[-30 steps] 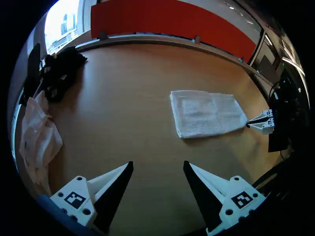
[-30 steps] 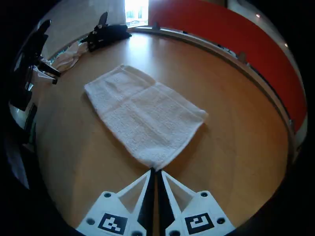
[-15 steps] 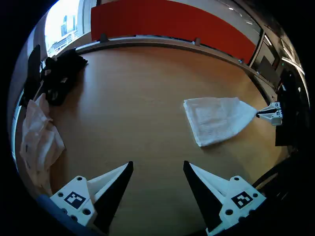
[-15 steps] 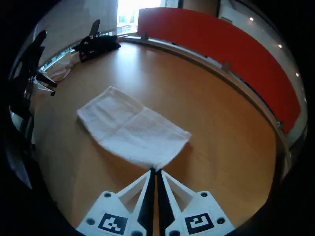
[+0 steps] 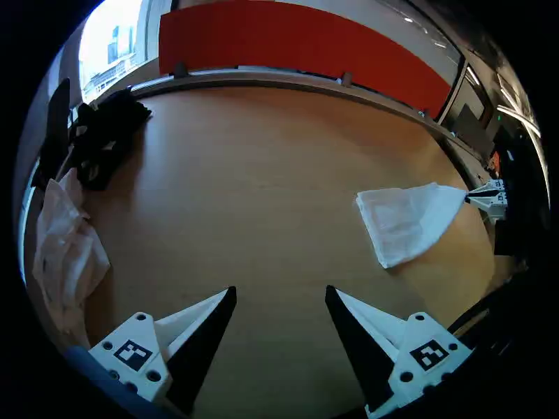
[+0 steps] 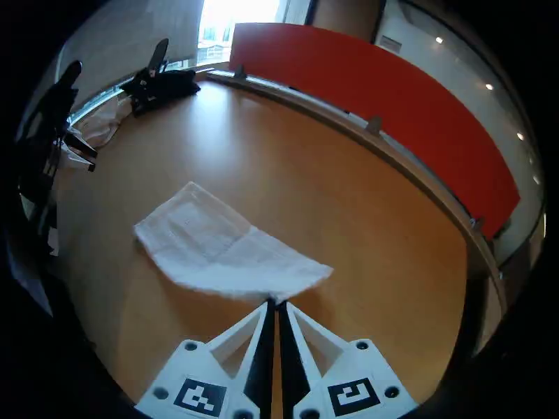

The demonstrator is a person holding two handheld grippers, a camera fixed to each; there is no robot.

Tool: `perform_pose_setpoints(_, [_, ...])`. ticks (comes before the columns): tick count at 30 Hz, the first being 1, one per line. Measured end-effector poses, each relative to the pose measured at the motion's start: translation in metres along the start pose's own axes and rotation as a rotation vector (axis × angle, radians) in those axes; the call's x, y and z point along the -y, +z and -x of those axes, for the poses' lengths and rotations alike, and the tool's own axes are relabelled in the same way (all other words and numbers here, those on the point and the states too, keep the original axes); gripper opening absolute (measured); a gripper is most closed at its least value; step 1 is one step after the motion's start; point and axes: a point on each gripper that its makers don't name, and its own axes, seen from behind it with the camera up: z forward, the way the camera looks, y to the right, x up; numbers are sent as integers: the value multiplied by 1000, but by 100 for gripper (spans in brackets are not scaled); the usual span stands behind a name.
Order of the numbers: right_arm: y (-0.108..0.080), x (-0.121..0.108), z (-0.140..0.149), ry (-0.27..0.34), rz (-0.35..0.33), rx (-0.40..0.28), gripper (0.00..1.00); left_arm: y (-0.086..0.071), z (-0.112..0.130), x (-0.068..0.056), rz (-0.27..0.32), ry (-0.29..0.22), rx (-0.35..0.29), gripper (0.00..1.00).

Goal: Fold towel

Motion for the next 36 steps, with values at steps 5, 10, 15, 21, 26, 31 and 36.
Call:
perform_pose_setpoints(5, [0,6,-12,-13,-12,-24,5,0,1,-2,3,0,0,94])
perform_pose_setpoints(10, [6,30,-33,-46,-57,-57,5,-1,1,-4,8,-5,-6,94])
perform_pose_setpoints(15, [16,63,-54,-81,-115,-87,5,-4,0,-5,14,-17,-14,94])
perform_pose_setpoints(21, [31,110,-75,-121,-195,-109,5,-9,-1,-4,15,-30,-27,94])
perform_pose_setpoints(26, [40,147,-86,-169,-260,-113,5,-14,0,-2,11,-40,-35,94])
perform_pose_setpoints(31, [46,169,-86,-207,-297,-92,5,-20,3,2,2,-46,-42,94])
perform_pose_setpoints(36, [52,175,-81,-209,-313,-73,5,-23,6,7,-5,-57,-43,94])
